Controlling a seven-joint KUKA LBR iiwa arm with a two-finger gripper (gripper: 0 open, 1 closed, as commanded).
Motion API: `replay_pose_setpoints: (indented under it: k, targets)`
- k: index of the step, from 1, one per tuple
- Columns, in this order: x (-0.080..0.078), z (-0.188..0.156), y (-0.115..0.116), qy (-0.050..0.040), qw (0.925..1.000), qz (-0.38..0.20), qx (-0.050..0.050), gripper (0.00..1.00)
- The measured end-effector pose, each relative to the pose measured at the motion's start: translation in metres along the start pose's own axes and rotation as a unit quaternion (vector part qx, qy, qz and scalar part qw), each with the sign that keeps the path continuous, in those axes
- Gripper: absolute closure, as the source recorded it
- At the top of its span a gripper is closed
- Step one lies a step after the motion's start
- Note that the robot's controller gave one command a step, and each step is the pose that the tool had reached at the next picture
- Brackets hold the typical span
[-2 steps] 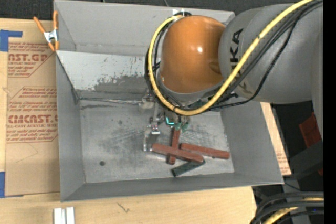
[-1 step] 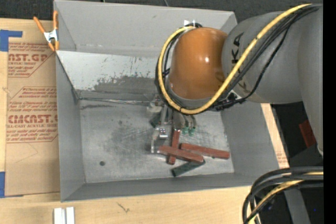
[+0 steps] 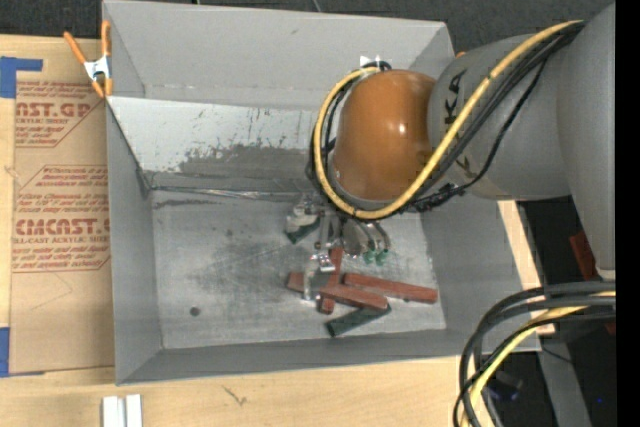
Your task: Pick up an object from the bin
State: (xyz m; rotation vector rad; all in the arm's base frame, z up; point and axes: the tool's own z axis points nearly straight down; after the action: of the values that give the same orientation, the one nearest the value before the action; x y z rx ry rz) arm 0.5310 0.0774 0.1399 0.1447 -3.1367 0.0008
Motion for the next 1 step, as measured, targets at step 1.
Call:
replay_pose_setpoints:
  k: [1]
  targets:
    - [-0.0229,0.0616,-0.0184,-0.0136,0.9986,-0.052,-0.003,1.0]
